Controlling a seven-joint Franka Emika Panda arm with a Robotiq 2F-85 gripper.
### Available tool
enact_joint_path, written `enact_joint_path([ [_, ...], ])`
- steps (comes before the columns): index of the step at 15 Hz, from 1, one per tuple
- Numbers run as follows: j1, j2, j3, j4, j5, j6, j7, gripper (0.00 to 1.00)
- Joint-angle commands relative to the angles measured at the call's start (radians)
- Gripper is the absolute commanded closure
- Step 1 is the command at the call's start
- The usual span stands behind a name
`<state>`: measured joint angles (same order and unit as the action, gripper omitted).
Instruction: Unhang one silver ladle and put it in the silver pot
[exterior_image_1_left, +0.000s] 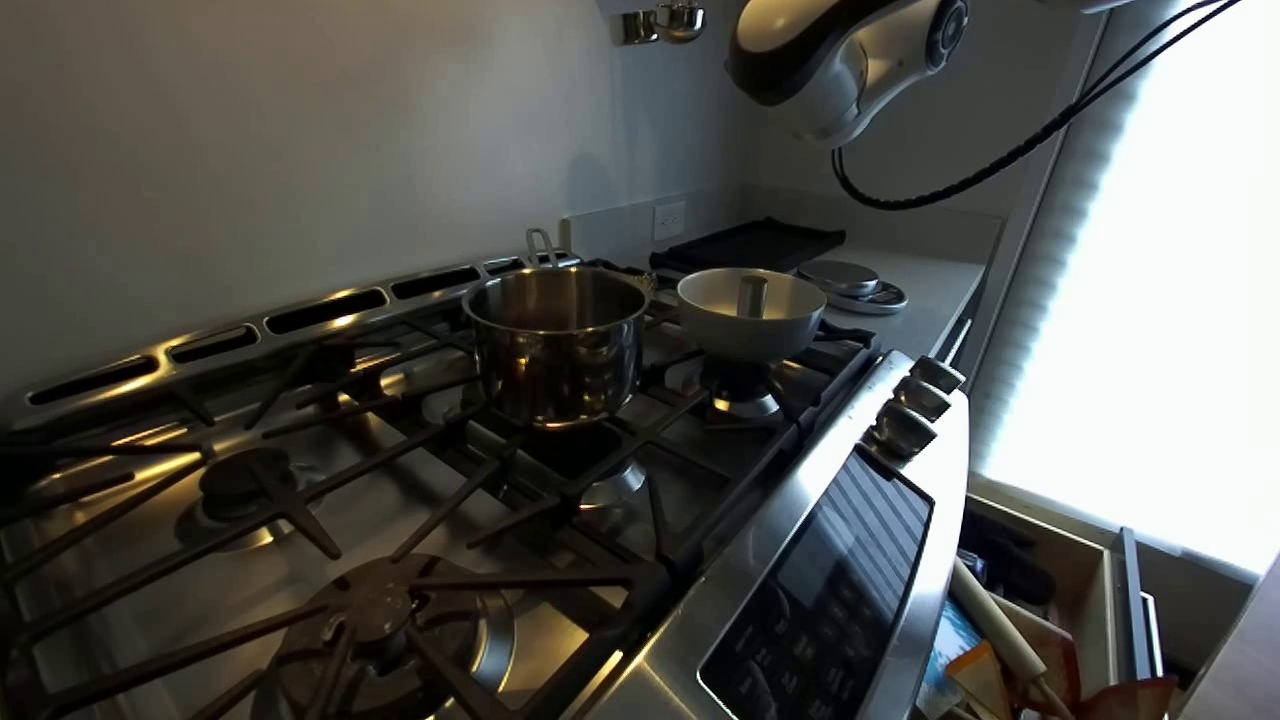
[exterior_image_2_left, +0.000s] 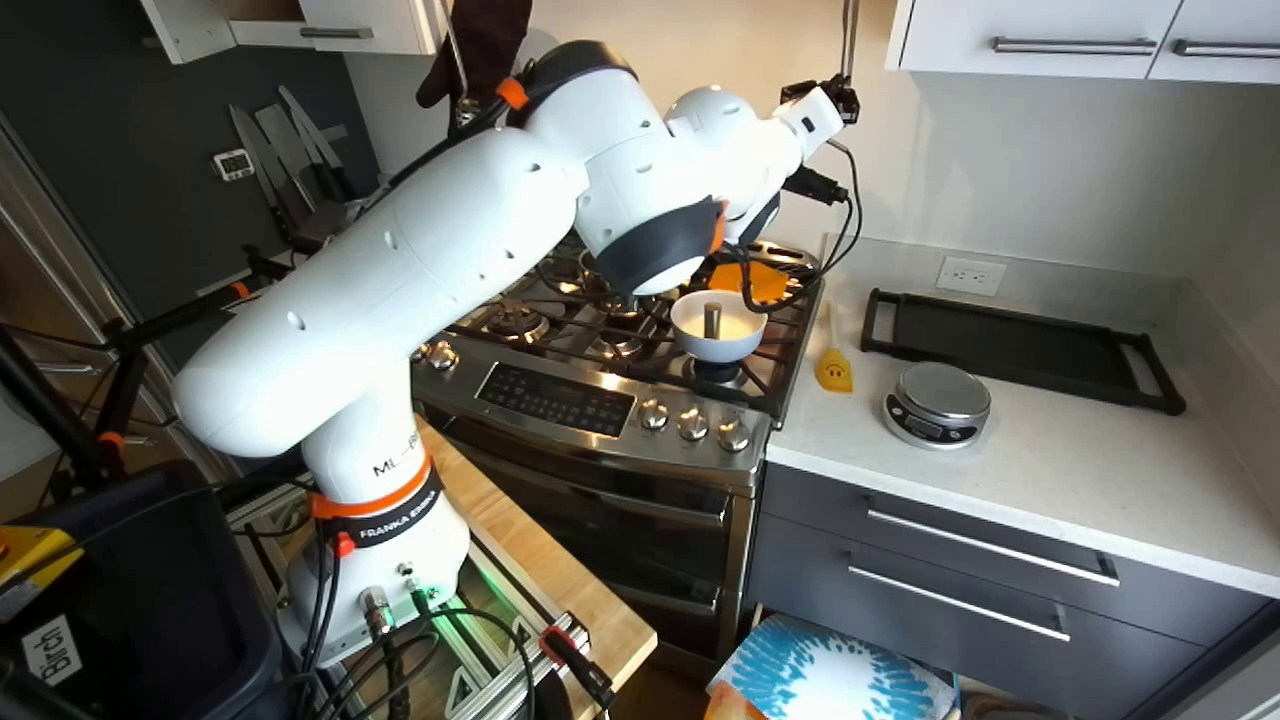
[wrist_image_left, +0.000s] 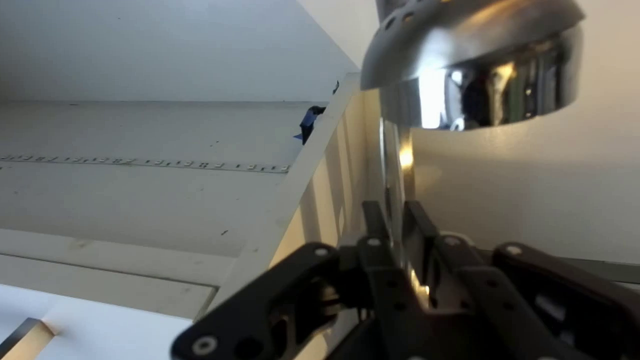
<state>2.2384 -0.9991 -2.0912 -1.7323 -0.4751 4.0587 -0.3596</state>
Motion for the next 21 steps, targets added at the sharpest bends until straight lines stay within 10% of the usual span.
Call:
enact_joint_path([
  [1, -0.002, -0.04, 0.031, 0.027, -0.059, -0.025, 0.011, 0.5],
  [5, -0.003, -0.052, 0.047, 0.029, -0.088, -0.035, 0.014, 0.22],
  [7, -0.003, -0.056, 0.05, 0.032, -0.094, -0.039, 0.014, 0.58],
  [13, 0.0, -0.056, 0.049, 0.032, -0.079, -0.037, 0.0, 0.96],
  [21, 0.0, -0.046, 0.047, 0.035, -0.068, -0.049, -0.008, 0.99],
])
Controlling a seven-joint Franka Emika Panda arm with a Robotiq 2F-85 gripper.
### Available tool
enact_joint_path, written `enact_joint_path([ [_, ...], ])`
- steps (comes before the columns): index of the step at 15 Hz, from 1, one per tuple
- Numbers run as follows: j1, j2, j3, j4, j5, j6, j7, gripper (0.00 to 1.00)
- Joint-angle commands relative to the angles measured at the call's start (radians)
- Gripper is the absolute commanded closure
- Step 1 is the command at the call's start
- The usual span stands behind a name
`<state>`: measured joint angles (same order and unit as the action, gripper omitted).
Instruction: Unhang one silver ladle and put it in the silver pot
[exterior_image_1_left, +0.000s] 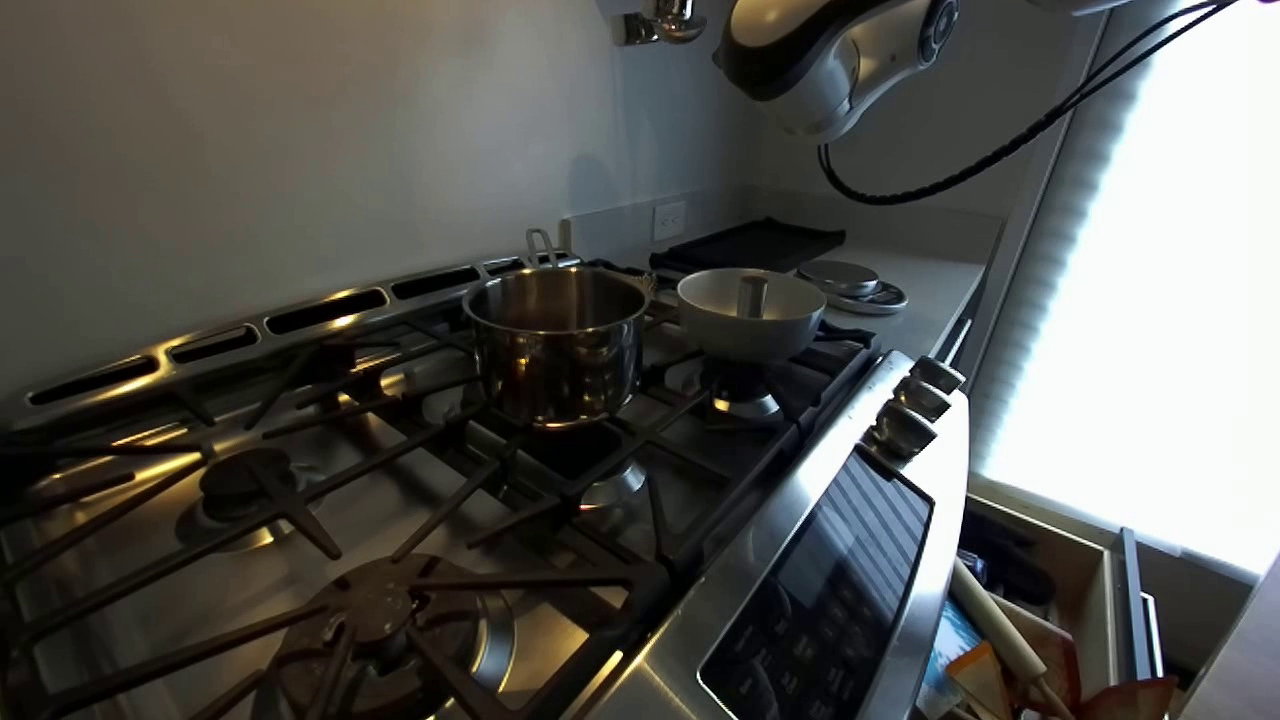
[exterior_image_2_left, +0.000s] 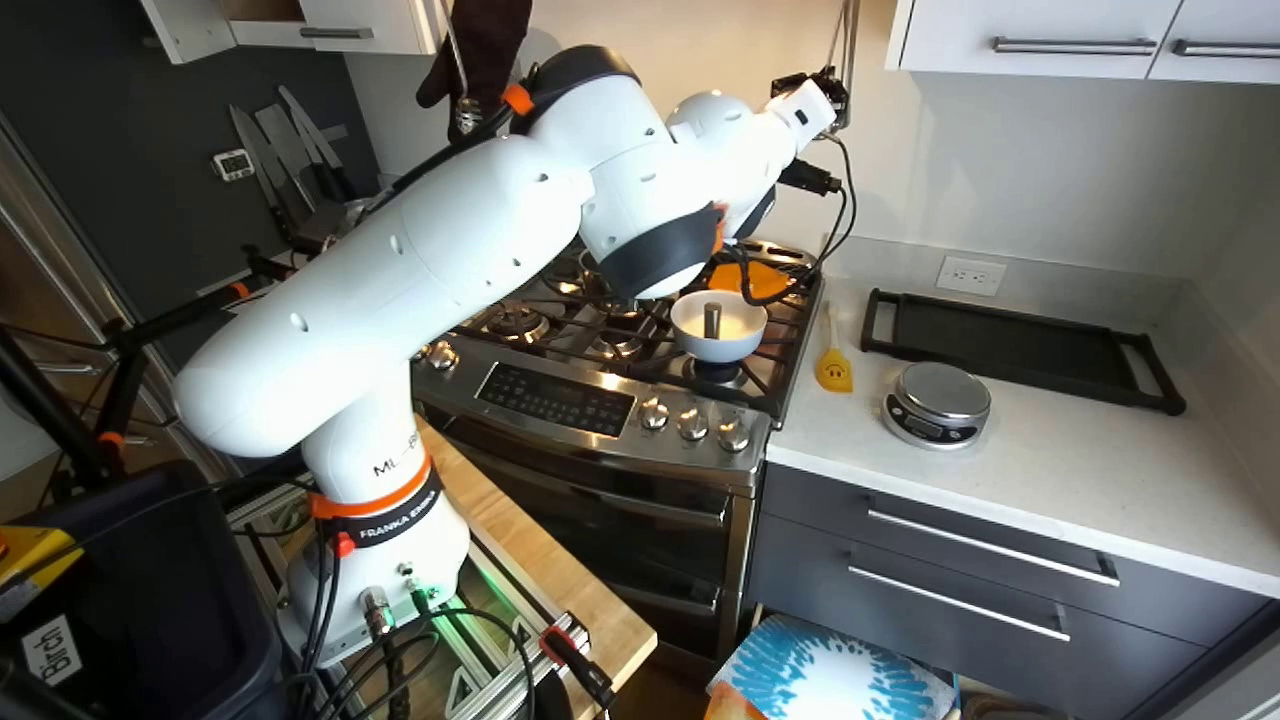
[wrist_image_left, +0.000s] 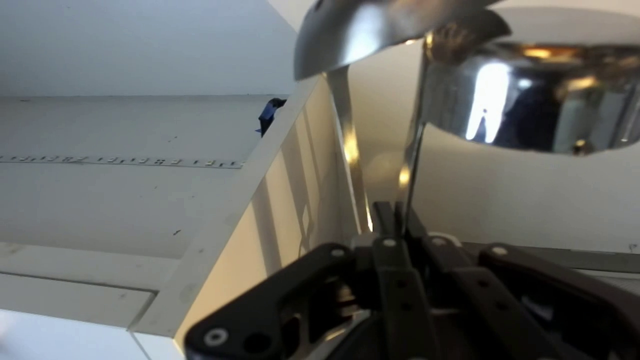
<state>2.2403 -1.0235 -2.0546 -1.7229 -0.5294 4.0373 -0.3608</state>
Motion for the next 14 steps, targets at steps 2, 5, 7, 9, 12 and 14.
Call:
enact_joint_path([
  [2, -0.001, -0.016, 0.01, 0.026, -0.009, -0.035, -0.011, 0.99],
  [5, -0.002, -0.01, 0.017, 0.031, -0.011, -0.063, -0.011, 0.99],
  [7, -0.003, -0.006, 0.023, 0.035, -0.017, -0.083, -0.012, 0.99],
  [9, -0.002, -0.006, 0.033, 0.039, -0.028, -0.102, -0.015, 0.99],
  [12, -0.004, -0.008, 0.051, 0.042, -0.049, -0.12, -0.02, 0.99],
  [14, -0.006, -0.01, 0.063, 0.041, -0.076, -0.127, -0.02, 0.99],
])
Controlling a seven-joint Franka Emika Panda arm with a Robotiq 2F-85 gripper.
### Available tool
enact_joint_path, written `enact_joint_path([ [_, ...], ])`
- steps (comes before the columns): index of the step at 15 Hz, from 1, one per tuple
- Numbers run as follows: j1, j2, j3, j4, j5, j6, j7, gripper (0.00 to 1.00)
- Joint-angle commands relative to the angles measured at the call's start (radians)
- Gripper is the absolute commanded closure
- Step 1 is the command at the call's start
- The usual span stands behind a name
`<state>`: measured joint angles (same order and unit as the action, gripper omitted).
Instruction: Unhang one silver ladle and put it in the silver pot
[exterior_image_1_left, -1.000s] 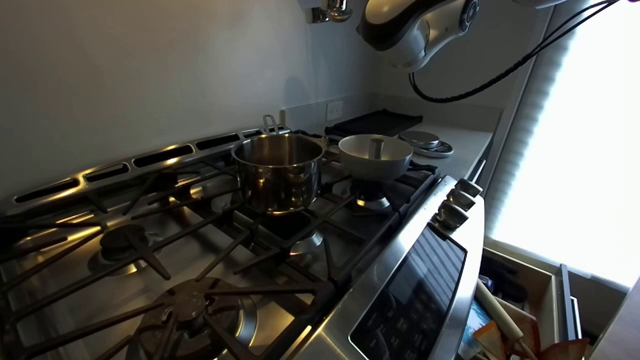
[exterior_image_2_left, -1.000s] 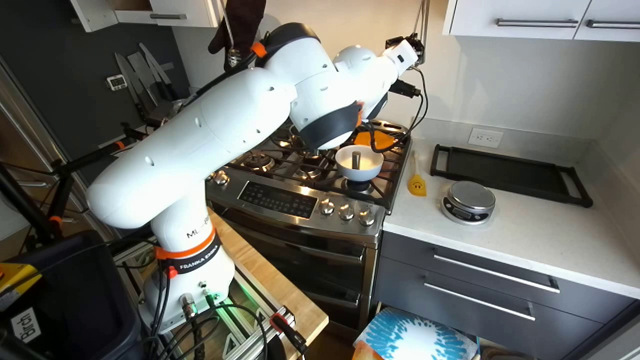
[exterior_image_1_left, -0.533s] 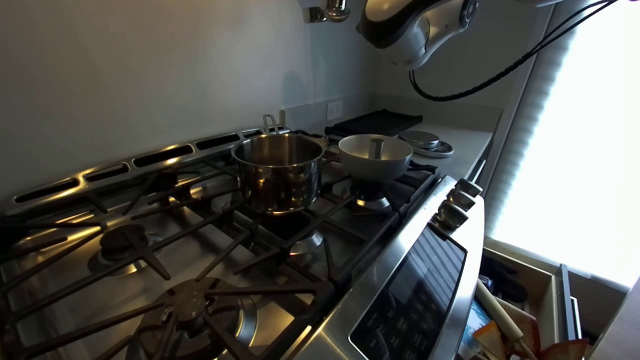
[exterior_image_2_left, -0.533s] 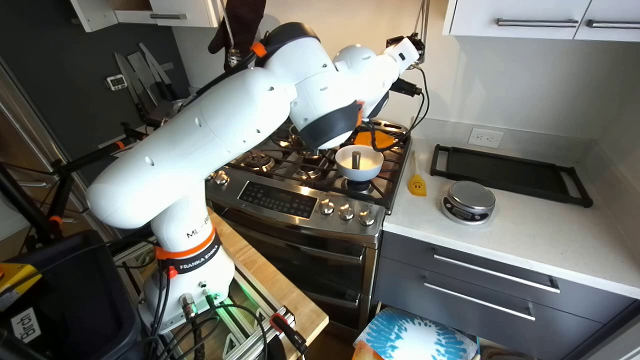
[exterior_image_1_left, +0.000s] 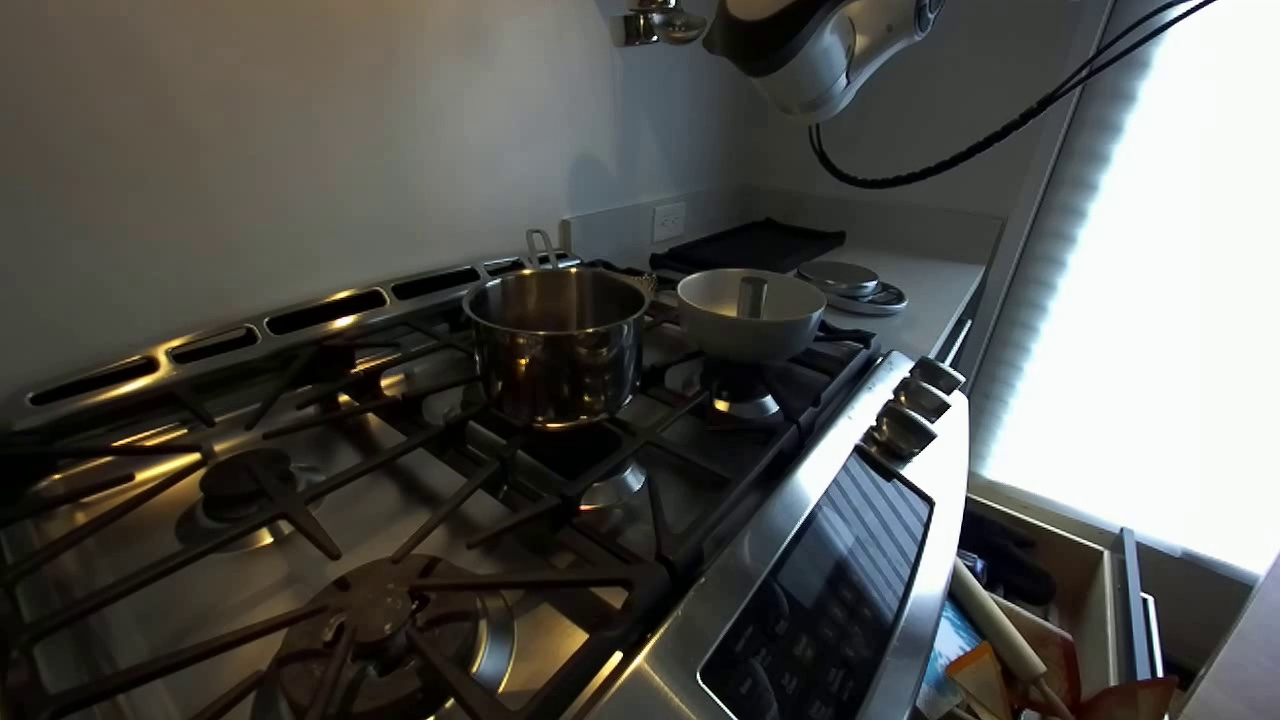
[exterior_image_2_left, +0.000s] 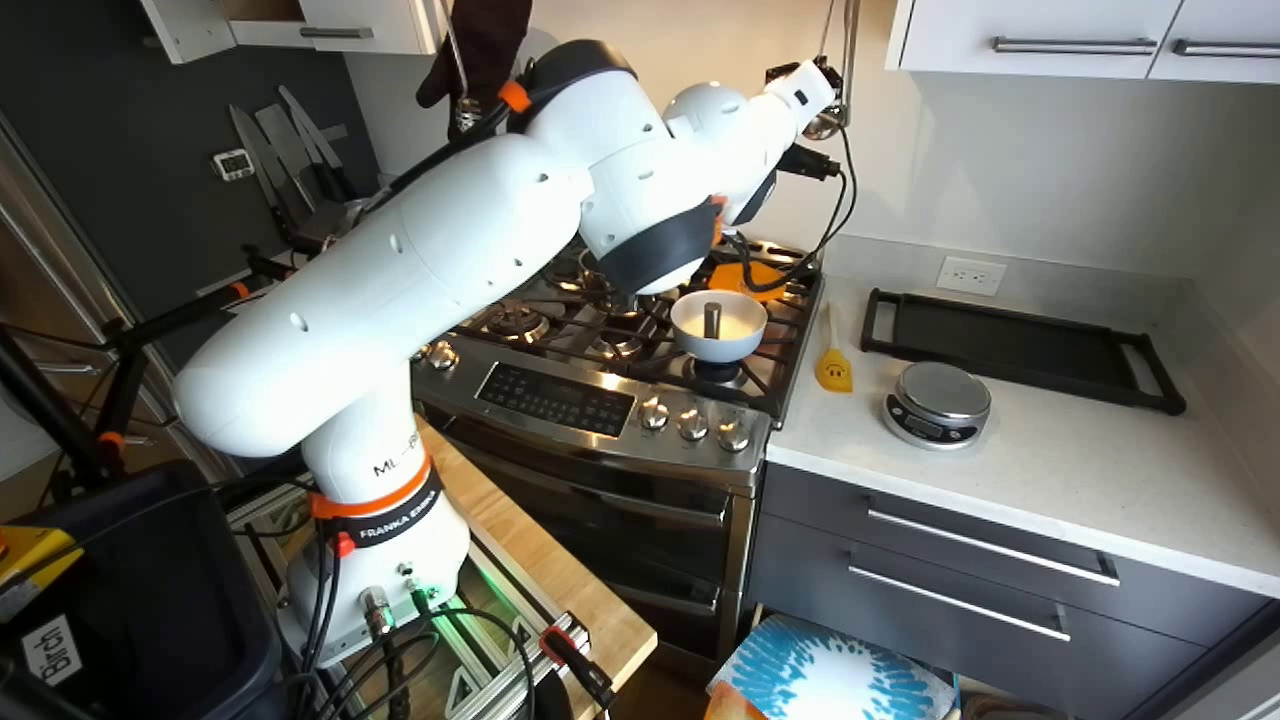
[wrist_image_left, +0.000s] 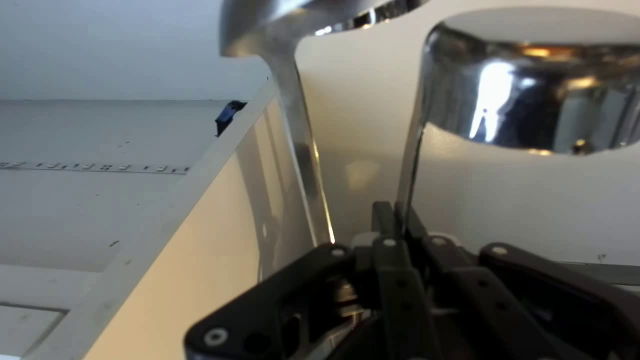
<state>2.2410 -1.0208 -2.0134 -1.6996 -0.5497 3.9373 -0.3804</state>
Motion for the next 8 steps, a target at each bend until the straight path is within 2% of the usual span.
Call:
enact_joint_path([
  [1, -0.008, -0.016, 0.028, 0.02, -0.075, -0.028, 0.002, 0.99],
  [5, -0.009, -0.02, 0.039, 0.023, -0.115, -0.025, 0.0, 0.99],
  [8, -0.008, -0.019, 0.039, 0.031, -0.102, -0.015, -0.005, 0.99],
])
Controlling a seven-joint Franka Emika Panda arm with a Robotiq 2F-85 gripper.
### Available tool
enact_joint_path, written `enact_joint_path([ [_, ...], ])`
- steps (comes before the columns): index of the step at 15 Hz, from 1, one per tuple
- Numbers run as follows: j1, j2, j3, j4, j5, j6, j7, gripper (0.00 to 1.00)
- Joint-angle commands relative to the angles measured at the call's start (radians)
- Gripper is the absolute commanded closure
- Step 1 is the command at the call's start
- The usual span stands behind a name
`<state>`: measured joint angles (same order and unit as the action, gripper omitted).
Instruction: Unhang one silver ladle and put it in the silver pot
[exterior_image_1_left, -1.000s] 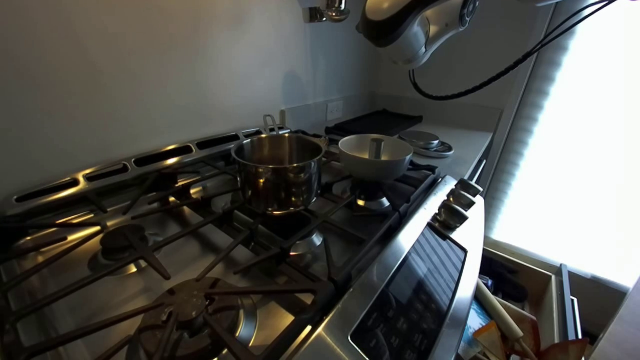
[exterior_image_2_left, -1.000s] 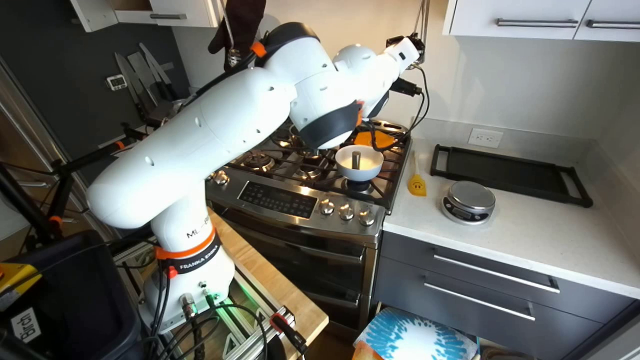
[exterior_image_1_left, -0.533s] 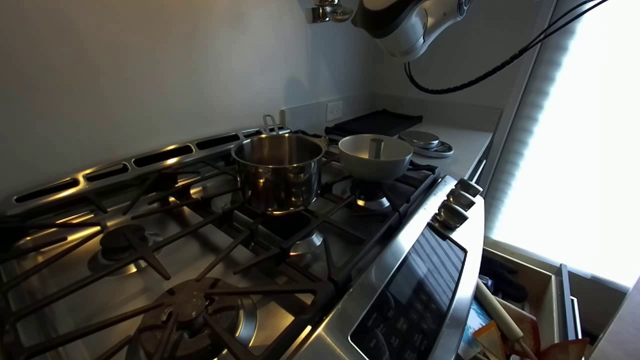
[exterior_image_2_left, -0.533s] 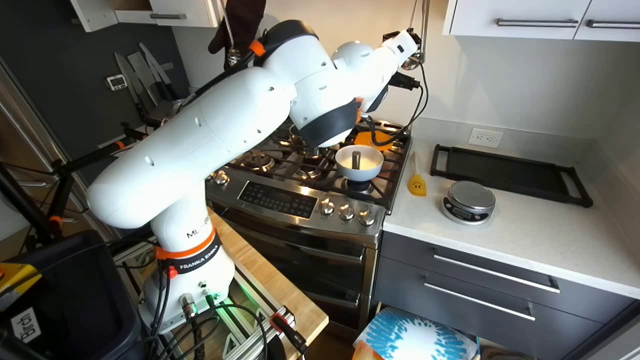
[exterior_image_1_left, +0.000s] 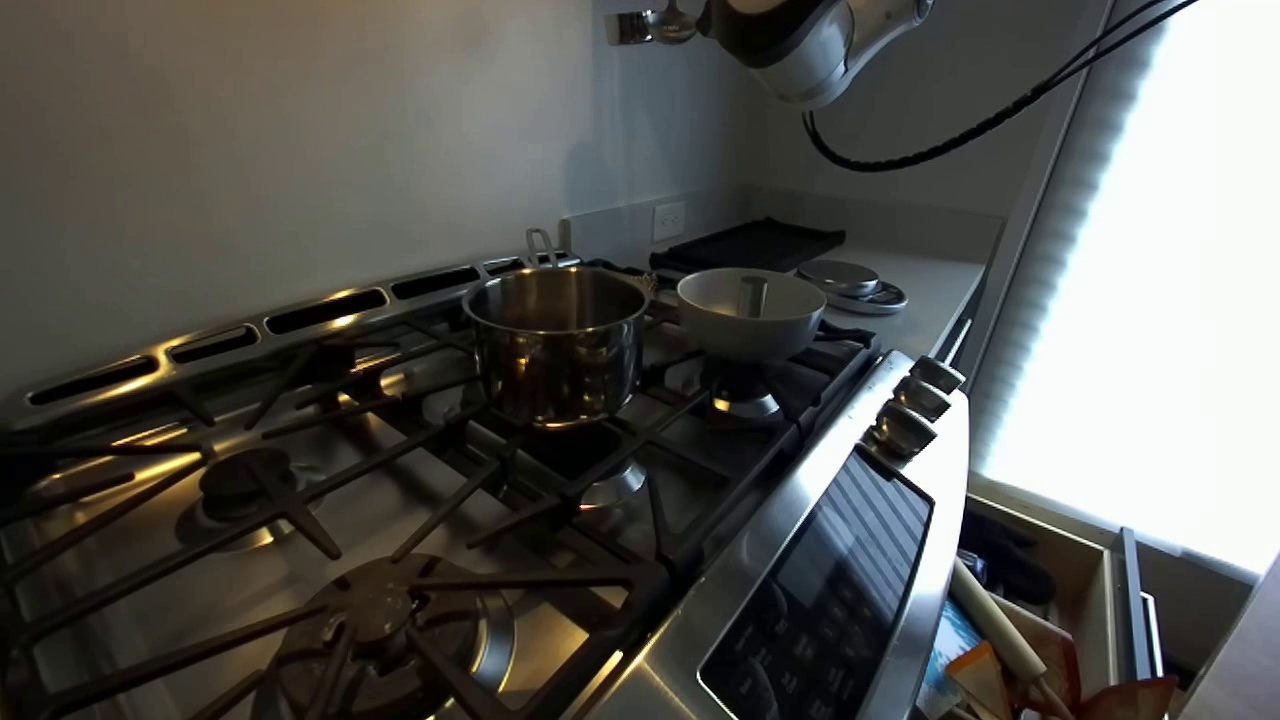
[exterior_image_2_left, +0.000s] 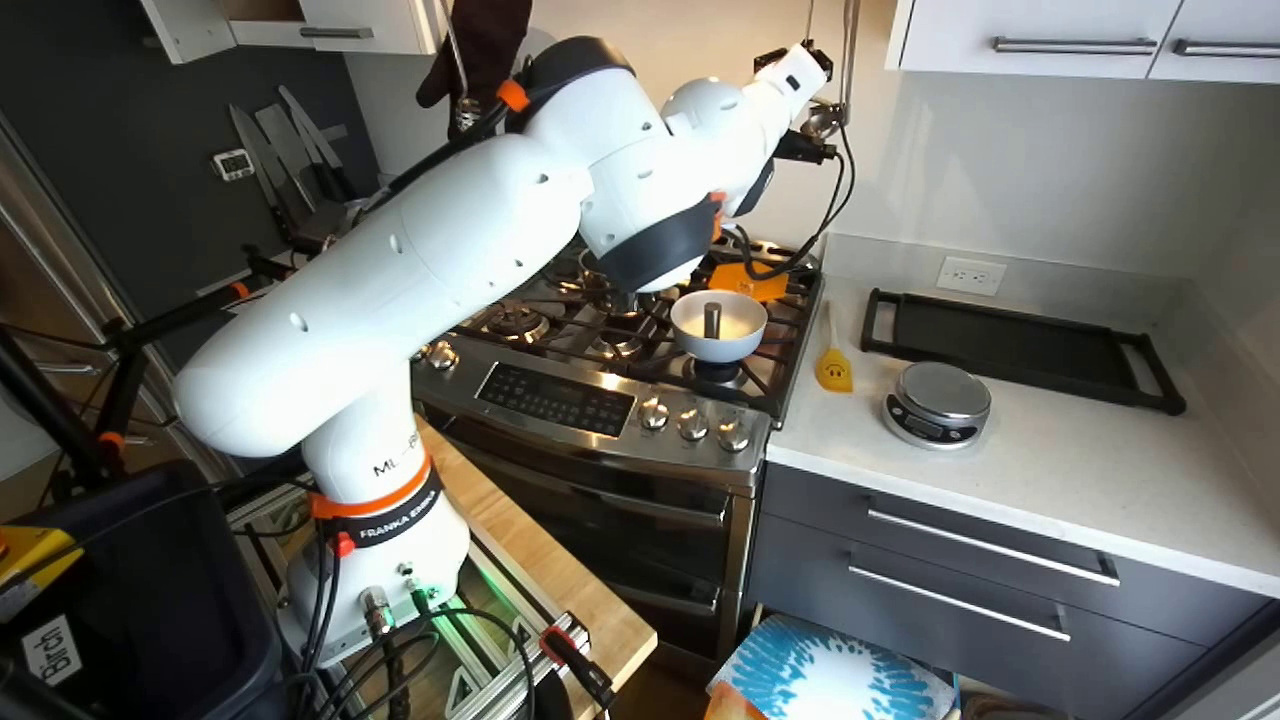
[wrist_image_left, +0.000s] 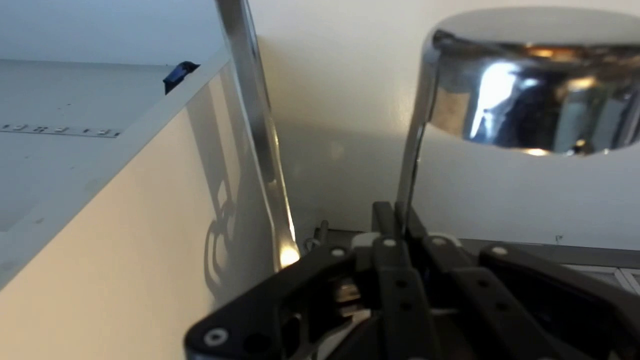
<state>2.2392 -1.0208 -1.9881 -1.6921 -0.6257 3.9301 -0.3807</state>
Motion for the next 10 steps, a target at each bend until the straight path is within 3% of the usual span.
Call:
enact_joint_path([
  [1, -0.004, -0.017, 0.01, 0.024, -0.006, -0.007, -0.009, 0.99],
  [10, -0.011, -0.059, 0.06, 0.01, -0.041, 0.077, 0.062, 0.99],
])
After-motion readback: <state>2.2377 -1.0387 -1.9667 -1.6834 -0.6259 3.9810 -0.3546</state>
